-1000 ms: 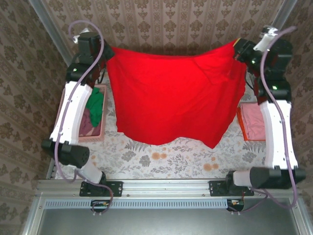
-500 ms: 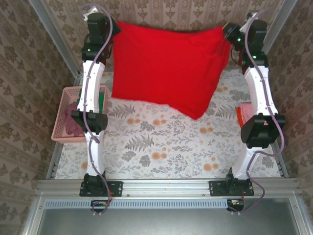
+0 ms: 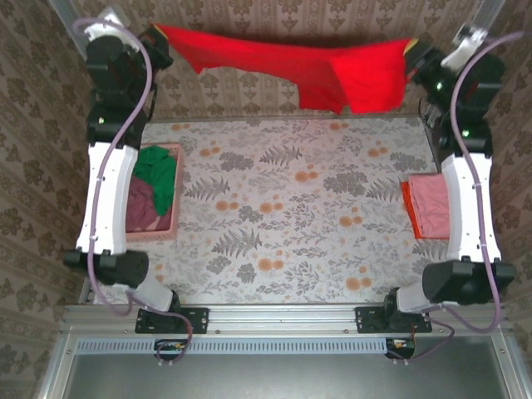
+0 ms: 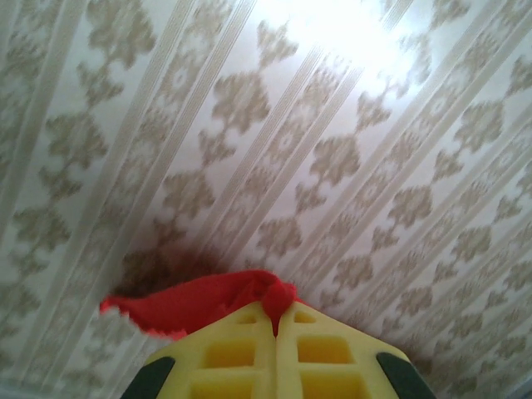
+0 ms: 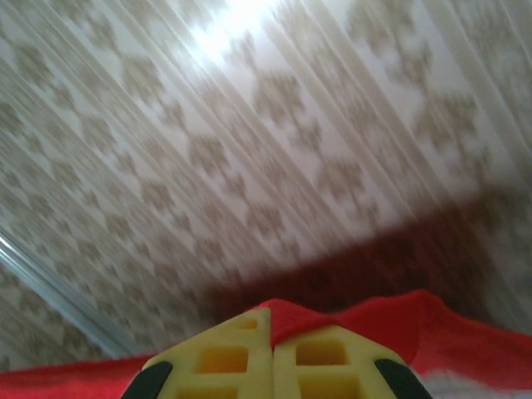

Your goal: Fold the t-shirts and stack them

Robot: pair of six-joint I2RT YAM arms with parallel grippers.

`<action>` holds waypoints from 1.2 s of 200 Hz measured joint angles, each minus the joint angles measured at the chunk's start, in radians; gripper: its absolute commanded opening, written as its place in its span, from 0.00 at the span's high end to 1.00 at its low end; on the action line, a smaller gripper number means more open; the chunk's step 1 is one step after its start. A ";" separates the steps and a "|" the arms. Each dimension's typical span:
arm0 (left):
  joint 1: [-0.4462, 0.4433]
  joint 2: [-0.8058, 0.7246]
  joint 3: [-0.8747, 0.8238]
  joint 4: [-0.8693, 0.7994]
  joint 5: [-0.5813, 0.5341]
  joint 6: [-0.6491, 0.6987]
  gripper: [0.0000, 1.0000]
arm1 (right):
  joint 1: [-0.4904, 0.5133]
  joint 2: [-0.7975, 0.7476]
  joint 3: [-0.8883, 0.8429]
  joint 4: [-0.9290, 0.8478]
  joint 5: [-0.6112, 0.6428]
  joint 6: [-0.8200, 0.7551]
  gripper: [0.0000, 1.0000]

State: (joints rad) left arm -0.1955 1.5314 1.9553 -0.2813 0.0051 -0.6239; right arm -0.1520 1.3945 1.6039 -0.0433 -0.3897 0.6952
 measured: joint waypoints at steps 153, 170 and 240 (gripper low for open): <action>0.041 -0.263 -1.241 0.028 -0.054 -0.267 1.00 | 0.007 -0.236 -1.038 -0.165 -0.058 -0.011 1.00; 0.042 -0.263 -1.260 0.026 -0.058 -0.275 1.00 | 0.007 -0.243 -1.043 -0.195 -0.039 -0.012 1.00; 0.040 -0.263 -1.346 0.023 -0.045 -0.321 0.84 | 0.007 -0.272 -1.071 -0.279 -0.029 -0.019 0.72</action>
State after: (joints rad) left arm -0.1555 1.2686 0.6090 -0.2581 -0.0399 -0.9451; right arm -0.1452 1.1229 0.5331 -0.3222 -0.4191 0.6765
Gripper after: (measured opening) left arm 0.050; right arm 0.084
